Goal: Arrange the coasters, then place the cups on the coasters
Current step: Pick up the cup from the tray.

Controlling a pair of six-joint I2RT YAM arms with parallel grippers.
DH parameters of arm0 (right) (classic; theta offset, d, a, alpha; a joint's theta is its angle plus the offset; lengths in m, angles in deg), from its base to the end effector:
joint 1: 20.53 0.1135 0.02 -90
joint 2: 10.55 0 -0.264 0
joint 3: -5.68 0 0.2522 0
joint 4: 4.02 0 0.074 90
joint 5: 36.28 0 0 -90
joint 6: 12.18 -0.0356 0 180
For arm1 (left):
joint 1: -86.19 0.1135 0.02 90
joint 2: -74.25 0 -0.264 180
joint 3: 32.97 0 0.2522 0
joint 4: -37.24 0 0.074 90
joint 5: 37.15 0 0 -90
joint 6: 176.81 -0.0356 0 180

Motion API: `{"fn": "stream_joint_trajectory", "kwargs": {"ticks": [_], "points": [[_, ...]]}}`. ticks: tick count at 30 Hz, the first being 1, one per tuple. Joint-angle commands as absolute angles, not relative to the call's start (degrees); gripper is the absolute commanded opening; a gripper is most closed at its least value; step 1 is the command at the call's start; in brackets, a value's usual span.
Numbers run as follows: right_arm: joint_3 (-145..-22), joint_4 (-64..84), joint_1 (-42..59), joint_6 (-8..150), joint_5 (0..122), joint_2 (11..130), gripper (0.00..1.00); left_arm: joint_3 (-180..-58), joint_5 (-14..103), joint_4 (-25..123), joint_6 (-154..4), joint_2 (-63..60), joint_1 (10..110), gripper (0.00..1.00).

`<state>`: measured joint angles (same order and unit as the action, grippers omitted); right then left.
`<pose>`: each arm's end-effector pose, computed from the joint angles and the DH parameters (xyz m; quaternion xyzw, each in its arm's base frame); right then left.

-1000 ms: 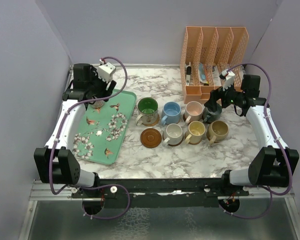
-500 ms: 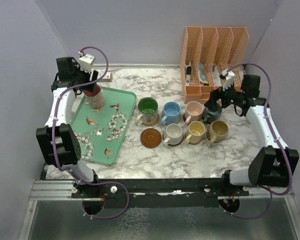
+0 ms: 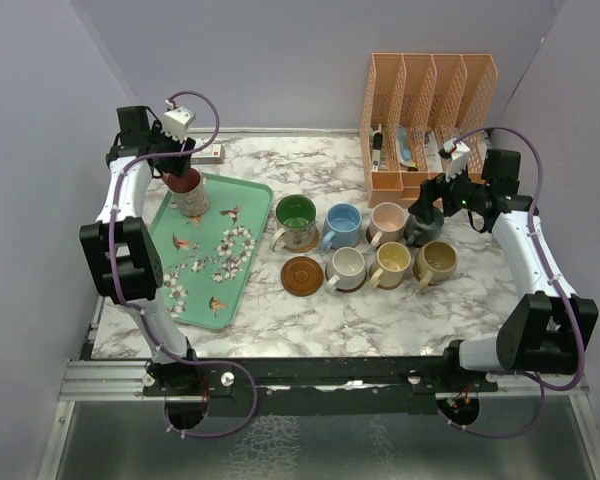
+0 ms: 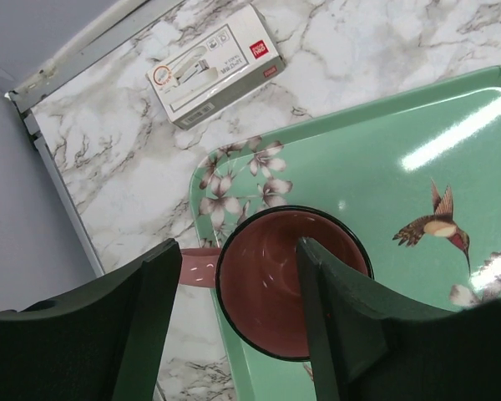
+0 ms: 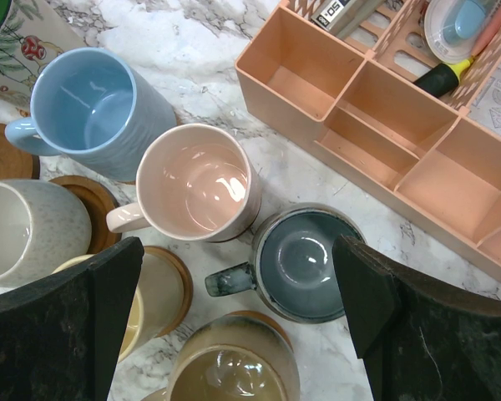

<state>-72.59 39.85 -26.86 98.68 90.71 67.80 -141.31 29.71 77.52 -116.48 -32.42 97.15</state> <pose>0.2932 -0.0110 0.3006 -0.2335 0.8501 0.1966 0.4292 0.4260 0.0683 0.3071 0.2293 0.8569 -0.0220 0.4611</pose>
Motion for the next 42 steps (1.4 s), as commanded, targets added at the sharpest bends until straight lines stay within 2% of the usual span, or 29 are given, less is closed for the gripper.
{"fn": "stream_joint_trajectory", "kwargs": {"ticks": [1, 27, 42], "points": [[-73.1, 40.9, -26.7, 99.3, 92.0, 68.1, 0.98, -144.2, 27.1, 82.5, -122.0, -34.0, 97.7, 0.6], [-73.1, 41.0, -26.7, 99.4, 91.6, 68.3, 0.97, -155.8, 27.1, 96.7, -130.7, -43.9, 97.6, 0.53], [-73.2, 41.1, -26.7, 99.4, 91.8, 68.1, 0.98, -156.0, 28.9, 102.4, -132.7, -43.9, 97.5, 0.51]]}}
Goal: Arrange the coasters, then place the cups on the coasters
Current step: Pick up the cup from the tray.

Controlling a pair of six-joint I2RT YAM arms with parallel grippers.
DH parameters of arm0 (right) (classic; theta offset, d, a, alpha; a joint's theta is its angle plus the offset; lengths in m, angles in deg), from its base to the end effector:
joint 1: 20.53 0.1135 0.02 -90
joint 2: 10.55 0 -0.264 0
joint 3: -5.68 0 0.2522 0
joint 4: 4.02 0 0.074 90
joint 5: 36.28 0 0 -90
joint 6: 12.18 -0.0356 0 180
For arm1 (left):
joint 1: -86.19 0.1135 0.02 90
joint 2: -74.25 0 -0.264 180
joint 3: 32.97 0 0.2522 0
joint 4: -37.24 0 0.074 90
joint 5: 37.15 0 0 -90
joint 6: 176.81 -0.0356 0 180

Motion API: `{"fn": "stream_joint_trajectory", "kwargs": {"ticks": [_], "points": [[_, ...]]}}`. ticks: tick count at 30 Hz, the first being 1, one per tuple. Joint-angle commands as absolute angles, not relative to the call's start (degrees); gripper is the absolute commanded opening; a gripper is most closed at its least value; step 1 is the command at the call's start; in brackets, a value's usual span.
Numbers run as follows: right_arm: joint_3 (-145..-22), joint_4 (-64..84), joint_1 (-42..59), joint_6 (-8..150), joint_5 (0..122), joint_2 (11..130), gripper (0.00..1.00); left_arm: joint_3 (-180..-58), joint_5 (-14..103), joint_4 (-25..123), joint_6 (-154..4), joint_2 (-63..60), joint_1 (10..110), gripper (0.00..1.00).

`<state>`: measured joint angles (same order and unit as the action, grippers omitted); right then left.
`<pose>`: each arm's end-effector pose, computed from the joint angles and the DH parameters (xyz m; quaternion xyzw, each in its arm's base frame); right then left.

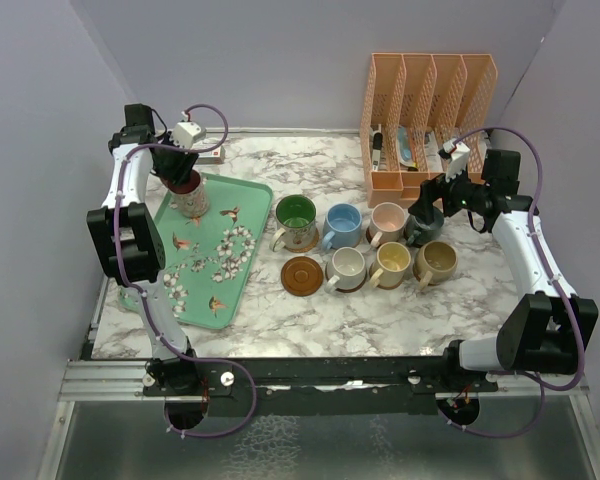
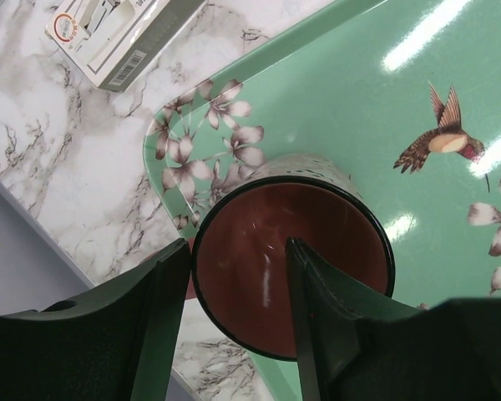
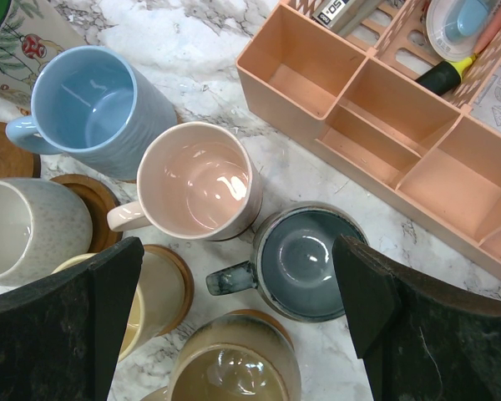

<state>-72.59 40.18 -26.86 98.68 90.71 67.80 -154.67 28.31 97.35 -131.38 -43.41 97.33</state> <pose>0.2928 -0.0109 0.3002 -0.2328 0.8513 0.1975 0.4268 0.4478 0.0731 0.2768 0.3282 0.8773 -0.0465 0.3471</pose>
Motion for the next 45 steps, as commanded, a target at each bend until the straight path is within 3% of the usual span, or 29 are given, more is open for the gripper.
{"fn": "stream_joint_trajectory", "kwargs": {"ticks": [1, 33, 45], "points": [[-73.2, 41.1, -26.7, 99.4, 91.8, 68.1, 0.98, -156.0, 29.4, 102.8, -133.0, -43.8, 97.6, 0.51], [-73.2, 41.3, -26.7, 99.4, 92.4, 68.8, 0.98, -138.6, 26.5, 110.7, -127.3, -27.2, 96.9, 0.53], [-73.2, 41.4, -26.7, 99.4, 92.3, 68.7, 0.98, -144.3, 27.4, 110.8, -127.0, -29.1, 96.2, 0.58]]}}
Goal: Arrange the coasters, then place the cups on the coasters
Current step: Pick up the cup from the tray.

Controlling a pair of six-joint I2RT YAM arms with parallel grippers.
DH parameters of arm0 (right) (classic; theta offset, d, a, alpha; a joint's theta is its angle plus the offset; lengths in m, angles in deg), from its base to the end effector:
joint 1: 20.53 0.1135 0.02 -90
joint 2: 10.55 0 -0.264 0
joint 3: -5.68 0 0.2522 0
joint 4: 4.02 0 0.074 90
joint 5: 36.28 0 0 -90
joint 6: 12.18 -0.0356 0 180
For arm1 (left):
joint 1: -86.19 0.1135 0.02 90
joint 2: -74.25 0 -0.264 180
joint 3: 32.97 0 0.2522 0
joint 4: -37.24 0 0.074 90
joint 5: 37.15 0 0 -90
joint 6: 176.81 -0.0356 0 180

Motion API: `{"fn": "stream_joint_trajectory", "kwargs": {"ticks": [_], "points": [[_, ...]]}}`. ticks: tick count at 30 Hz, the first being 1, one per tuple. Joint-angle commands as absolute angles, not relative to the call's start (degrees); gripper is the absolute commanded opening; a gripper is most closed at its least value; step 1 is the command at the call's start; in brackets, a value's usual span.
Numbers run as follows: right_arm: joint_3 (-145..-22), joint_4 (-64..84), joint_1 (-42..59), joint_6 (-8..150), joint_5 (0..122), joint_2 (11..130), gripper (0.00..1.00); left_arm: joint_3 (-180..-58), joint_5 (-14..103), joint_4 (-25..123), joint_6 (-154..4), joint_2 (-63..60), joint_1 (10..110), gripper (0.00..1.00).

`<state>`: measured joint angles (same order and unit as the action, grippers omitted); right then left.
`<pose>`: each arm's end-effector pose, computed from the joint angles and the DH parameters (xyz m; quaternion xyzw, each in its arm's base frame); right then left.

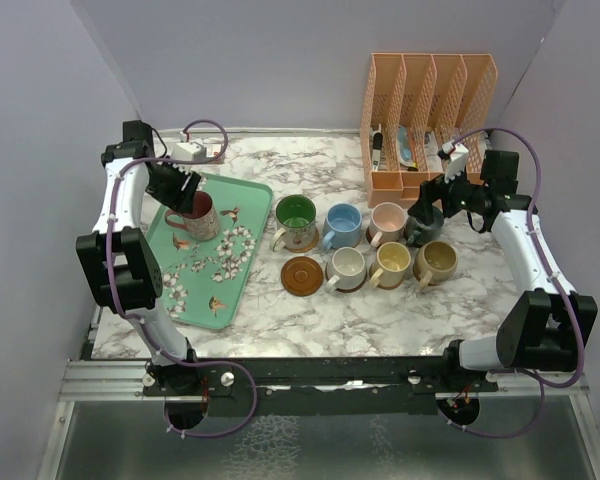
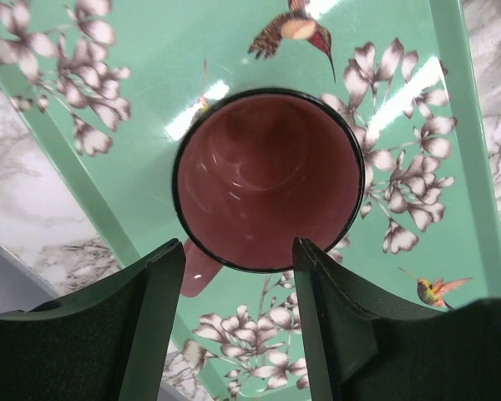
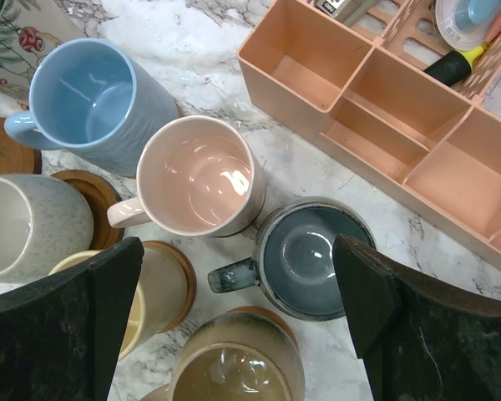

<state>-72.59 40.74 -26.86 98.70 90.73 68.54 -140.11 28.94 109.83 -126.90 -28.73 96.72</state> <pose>0.2945 -0.0111 0.2960 -0.2302 0.8557 0.2013 0.4175 0.3664 0.0534 0.2900 0.2826 0.9193 -0.1057 0.2525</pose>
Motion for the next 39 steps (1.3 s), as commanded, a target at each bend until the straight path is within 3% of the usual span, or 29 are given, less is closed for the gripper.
{"fn": "stream_joint_trajectory", "kwargs": {"ticks": [1, 20, 28, 39], "points": [[-73.2, 41.4, -26.7, 99.4, 92.3, 68.7, 0.98, -145.0, 27.4, 110.6, -127.5, -29.4, 96.2, 0.59], [-73.3, 41.3, -26.7, 99.5, 91.9, 68.8, 0.98, -150.5, 28.8, 110.0, -142.8, -37.1, 93.5, 0.62], [-73.3, 41.4, -26.7, 99.6, 91.4, 68.9, 0.98, -151.5, 30.2, 112.2, -147.4, -39.5, 91.5, 0.56], [-73.3, 41.4, -26.7, 99.6, 91.3, 69.0, 0.98, -153.0, 31.8, 115.1, -149.6, -41.7, 90.4, 0.34]]}}
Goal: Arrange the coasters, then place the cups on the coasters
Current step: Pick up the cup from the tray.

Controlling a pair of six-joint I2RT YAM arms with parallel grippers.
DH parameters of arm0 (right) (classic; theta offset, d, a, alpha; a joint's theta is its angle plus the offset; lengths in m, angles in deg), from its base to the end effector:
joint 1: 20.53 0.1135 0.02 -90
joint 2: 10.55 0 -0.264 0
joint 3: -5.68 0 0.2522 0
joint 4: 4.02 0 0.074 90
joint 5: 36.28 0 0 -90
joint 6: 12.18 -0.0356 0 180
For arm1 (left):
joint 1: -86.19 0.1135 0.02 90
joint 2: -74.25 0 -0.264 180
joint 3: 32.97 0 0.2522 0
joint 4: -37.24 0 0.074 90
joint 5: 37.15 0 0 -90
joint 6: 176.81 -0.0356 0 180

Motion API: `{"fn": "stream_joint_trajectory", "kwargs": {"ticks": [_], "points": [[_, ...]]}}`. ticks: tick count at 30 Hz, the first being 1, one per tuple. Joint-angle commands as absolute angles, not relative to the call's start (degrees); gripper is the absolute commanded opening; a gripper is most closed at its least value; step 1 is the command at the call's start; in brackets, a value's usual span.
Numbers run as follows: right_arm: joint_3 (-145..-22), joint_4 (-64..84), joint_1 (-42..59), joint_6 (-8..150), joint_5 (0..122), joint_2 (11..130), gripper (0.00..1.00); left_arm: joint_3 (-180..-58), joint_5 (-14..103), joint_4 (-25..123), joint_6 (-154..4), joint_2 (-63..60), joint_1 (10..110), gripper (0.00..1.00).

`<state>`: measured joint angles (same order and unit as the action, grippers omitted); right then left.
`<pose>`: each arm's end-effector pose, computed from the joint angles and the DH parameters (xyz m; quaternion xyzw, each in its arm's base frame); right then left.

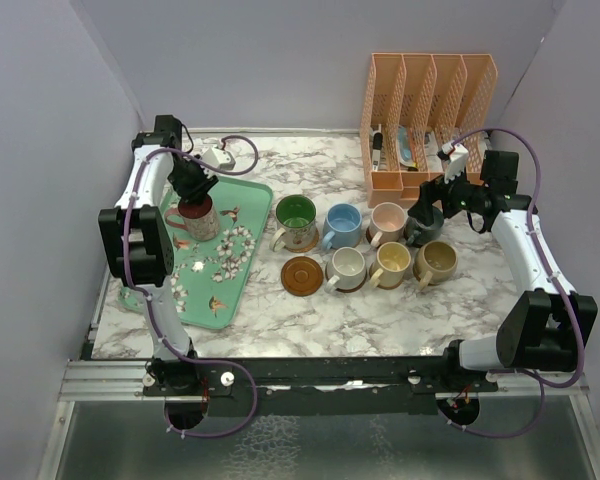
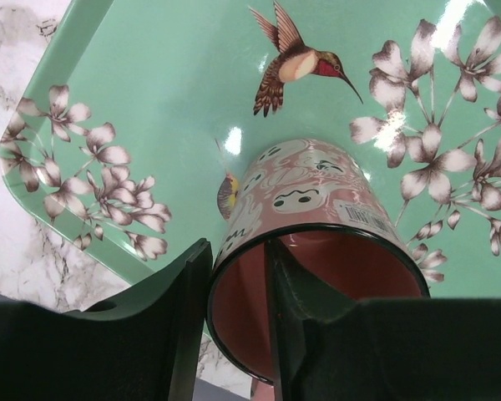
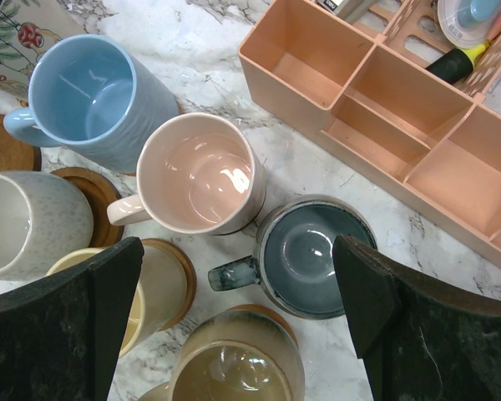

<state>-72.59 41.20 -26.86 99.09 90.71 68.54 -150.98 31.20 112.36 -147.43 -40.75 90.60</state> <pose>0.2939 -0.0111 0.2954 -0.2321 0.8565 0.2010 0.4149 0.4161 0.0189 0.2641 0.4828 0.8421 -0.0744 0.2285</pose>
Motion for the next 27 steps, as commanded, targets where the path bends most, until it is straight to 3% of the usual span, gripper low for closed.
{"fn": "stream_joint_trajectory", "kwargs": {"ticks": [1, 18, 27], "points": [[-73.3, 41.5, -26.7, 99.6, 91.2, 69.1, 0.98, -153.0, 32.0, 115.5, -149.8, -41.7, 90.3, 0.32], [-73.4, 41.6, -26.7, 99.6, 91.5, 69.5, 0.97, -147.8, 32.9, 119.9, -144.6, -35.5, 88.9, 0.0], [-73.5, 41.7, -26.7, 99.6, 91.7, 69.5, 0.98, -140.0, 31.9, 120.0, -134.7, -25.0, 86.3, 0.0]]}}
